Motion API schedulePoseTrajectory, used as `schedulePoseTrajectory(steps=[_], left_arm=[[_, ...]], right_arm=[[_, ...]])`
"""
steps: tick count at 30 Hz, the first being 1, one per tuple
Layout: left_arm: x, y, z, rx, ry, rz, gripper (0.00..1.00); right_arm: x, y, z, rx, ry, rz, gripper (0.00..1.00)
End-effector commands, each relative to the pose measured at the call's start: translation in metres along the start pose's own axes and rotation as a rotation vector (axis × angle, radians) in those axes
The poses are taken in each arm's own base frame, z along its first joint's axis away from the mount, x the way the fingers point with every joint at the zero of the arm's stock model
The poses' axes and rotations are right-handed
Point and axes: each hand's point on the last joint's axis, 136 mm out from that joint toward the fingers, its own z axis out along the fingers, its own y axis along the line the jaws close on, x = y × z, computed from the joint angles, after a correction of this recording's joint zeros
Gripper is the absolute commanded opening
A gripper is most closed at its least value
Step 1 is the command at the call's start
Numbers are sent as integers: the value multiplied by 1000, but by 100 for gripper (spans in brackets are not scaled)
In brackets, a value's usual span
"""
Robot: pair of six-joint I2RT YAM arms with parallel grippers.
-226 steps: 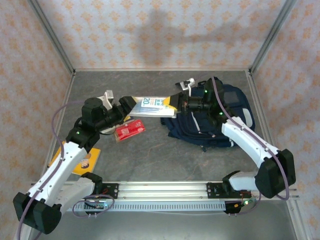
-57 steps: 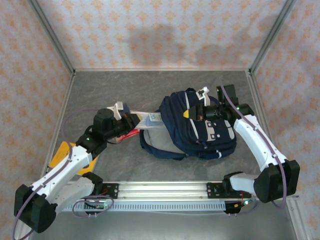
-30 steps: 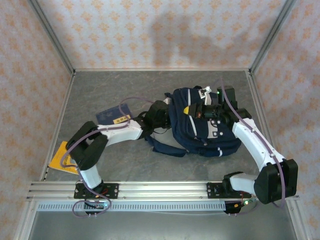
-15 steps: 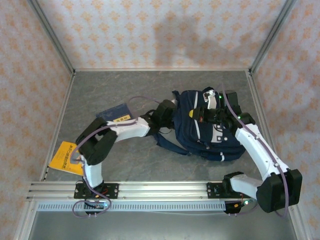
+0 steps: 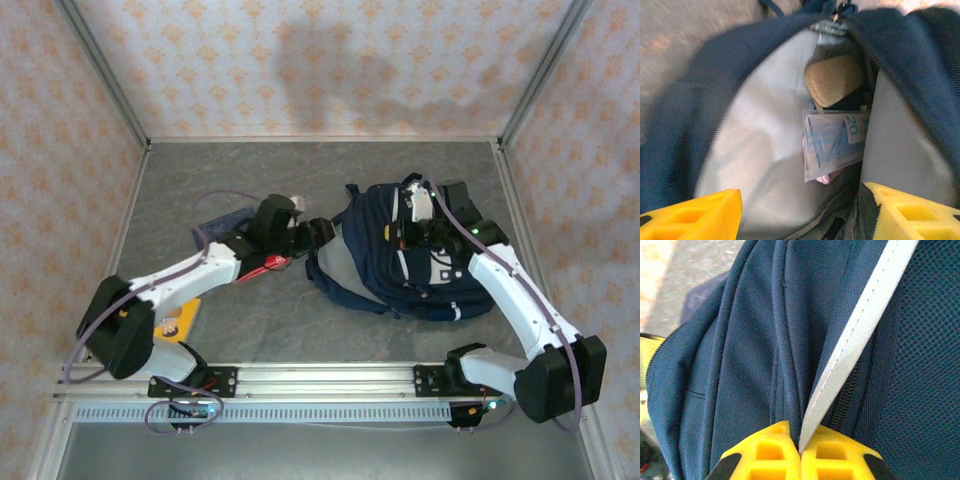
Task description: Pack the student bag
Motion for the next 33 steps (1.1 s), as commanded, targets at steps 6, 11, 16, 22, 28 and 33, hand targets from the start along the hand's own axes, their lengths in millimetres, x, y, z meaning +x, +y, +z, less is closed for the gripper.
schedulePoseTrajectory(steps=[6, 11, 16, 22, 28, 33], left_arm=[[-19, 60, -70, -238, -77, 78, 63], [-38, 104, -88, -392, -155, 10, 62], [-48, 140, -75, -495, -147, -40, 58], [-48, 167, -34, -554, -46, -64, 55], [-42, 188, 1, -583, 55, -85, 51], [-21, 204, 11, -609, 144, -94, 47]], right_arm=[[-20, -47, 6, 349, 14, -136, 0], [-7, -25, 39, 325, 90, -187, 0], [-11, -19, 38, 416, 72, -188, 32], [-24, -13, 5, 476, 17, -214, 46], [-14, 12, -6, 422, 8, -257, 45], [-12, 31, -8, 378, -24, -296, 40]])
